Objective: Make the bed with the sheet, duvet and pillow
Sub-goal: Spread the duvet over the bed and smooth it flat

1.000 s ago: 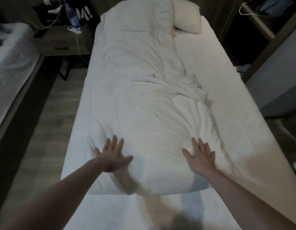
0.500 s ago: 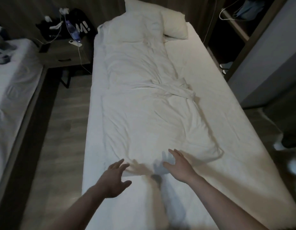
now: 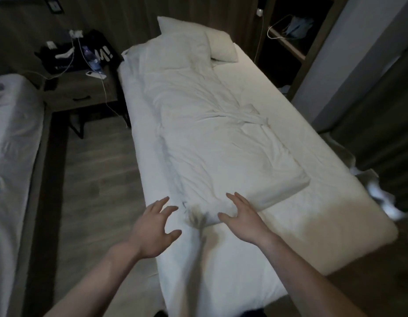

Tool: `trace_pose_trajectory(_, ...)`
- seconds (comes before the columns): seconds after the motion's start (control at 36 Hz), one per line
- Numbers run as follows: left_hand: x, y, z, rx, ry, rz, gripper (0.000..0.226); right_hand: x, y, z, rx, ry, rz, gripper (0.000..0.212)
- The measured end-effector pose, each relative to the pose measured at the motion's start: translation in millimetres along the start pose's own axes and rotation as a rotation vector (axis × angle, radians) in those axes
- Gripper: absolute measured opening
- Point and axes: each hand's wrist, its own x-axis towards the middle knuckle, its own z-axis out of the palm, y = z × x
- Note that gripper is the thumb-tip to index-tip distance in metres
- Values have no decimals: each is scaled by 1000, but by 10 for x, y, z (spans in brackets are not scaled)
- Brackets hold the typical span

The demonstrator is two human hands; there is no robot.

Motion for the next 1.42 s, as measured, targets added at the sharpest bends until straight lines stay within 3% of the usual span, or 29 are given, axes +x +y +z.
trace_pose_trajectory(0.14, -225, -262, -461, 19, 24, 91, 72, -446, -401, 247, 45, 72, -35, 72)
trace_pose_trajectory(0.31, -364, -538, -778, -6, 95, 84, 71, -561, -723, 381, 57, 117, -86, 69)
trace_pose_trajectory(0.53, -337, -1164, -976, 2, 75, 67, 88, -416, -1157, 756, 10, 123, -63, 74)
trace_pose_trajectory(0.67, 45, -1702, -1242, 35, 32, 87, 76, -76, -1506, 1009, -21, 144, -14, 74)
trace_pose_trajectory(0.78, 376, -2155, -1570, 48, 9, 103, 85, 352, -1894, 1206, -45, 243, -2, 74)
trace_pose_trajectory(0.94, 801, -2942, -2273, 120, -56, 137, 91, 987, -2741, 1549, 19, 253, 59, 76)
trace_pose_trajectory(1.03, 1015, -3211, -2594, 151, -50, 171, 79, 1199, -3061, 1648, 17, 281, 49, 76)
trace_pose_trajectory(1.42, 2634, -3378, -3317, 97, -3, 256, 70, 2287, -3616, 1354, 49, 357, 133, 81)
